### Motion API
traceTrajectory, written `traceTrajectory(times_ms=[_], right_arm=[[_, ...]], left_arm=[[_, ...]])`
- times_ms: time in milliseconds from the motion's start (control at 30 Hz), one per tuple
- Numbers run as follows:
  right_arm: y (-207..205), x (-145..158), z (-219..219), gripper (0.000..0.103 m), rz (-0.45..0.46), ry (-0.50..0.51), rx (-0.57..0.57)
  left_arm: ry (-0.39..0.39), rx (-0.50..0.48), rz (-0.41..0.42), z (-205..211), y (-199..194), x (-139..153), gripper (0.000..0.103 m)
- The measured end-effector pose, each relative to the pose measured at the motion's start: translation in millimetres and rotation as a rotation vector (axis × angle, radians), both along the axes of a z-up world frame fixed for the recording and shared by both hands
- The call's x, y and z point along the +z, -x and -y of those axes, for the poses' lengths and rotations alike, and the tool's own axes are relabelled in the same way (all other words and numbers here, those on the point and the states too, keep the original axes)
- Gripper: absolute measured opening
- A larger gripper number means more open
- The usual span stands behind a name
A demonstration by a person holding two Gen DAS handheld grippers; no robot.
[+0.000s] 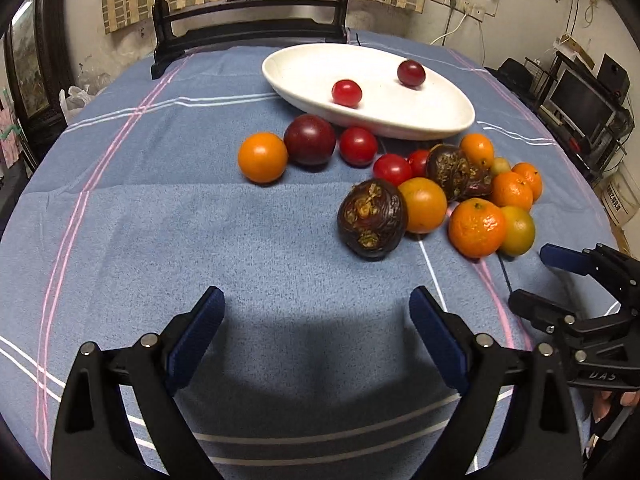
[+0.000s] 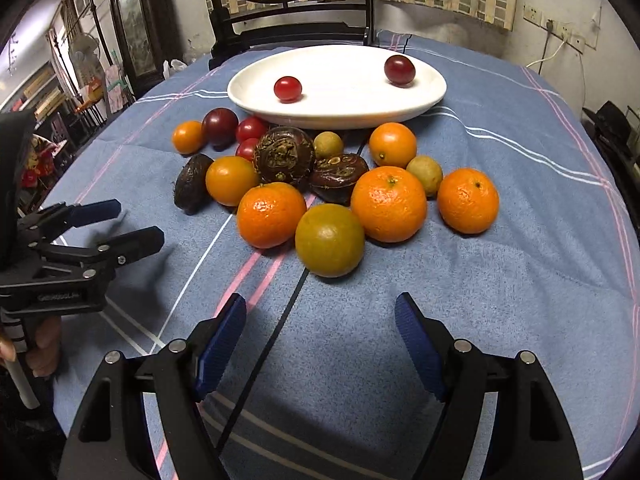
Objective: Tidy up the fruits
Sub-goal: 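Grasp the yellow-green tomato with the right tool while the left tool grasps the brown fruit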
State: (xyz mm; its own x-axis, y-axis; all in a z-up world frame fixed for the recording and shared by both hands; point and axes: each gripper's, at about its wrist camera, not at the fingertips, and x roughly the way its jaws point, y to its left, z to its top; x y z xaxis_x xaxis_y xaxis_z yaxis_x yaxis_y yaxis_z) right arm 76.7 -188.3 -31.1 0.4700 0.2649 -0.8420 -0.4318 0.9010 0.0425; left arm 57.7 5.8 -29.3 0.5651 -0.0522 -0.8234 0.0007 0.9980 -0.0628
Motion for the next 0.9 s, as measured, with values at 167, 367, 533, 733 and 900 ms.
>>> traceTrajectory(times_ms=[167,367,533,733,900], right_arm=[[-9,0,-6,0.076,0.015,0.037,-0.02],[-28,-4,-11,0.052,-0.002,0.035,-0.064],[-30,-3,-11,0.04,0.008,0.018,-0.084],[-20,1,3,0.037,-0.017,-0.062,-0.07],[-6,5,14,0.037,-0.018,-0.105,-0.052]], left_arm=[[-0.022,-0.008,0.019,1,0,3,0.091],[-0.026,-0.017,0.012,0,-4,3,0.091],[-0.051,-0.024,0.007,3,-8,2,0.091],[-0.081,-0.027,0.007,9,-21,0,0.091],[-0.103,-0.061,-0.009,21,-32,-4,0.085]])
